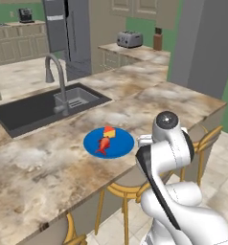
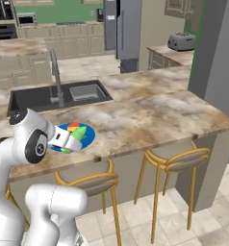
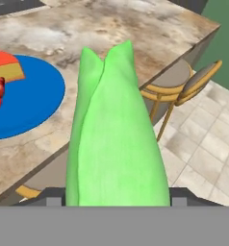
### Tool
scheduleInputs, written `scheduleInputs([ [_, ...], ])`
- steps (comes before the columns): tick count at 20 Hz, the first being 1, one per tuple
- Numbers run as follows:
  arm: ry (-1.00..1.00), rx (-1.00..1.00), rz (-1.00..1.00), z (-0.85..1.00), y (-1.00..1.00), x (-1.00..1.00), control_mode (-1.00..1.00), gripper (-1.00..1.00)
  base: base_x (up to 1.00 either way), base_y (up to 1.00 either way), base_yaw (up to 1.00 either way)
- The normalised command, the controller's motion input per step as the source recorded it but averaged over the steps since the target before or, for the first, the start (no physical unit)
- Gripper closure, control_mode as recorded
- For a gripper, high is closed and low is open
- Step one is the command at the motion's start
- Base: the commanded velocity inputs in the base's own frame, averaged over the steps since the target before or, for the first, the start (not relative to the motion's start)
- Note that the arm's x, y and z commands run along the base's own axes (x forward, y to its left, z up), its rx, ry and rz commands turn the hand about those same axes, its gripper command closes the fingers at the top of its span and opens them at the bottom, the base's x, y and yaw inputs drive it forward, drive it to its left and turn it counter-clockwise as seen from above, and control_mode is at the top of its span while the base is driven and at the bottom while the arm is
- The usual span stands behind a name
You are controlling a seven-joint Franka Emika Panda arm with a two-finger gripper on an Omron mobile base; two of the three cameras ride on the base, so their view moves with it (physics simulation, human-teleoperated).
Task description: Take the cheese, fish, and corn from the fridge and place them on the plate on the dining counter to create an appetizer plate.
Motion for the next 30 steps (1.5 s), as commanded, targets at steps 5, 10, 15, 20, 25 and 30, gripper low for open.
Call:
scheduleInputs([
  [5,0.0,0.0,0.0,0.0,0.0,0.0,1.0,1.0,0.65,-0.01,0.11],
  [10,0.0,0.0,0.0,0.0,0.0,0.0,1.0,1.0,0.3,0.0,0.03],
  [15,0.14,0.0,0.0,-0.1,0.0,0.18,-1.0,1.0,0.09,0.0,0.0],
  [20,0.24,0.09,0.0,-0.1,0.0,0.48,-1.0,1.0,0.0,0.0,0.0],
  [25,0.01,0.12,0.02,-0.26,0.22,0.61,-1.0,1.0,0.0,0.0,0.0],
  [30,0.0,0.04,0.04,-0.37,0.4,0.43,-1.0,1.0,0.0,0.0,0.0],
])
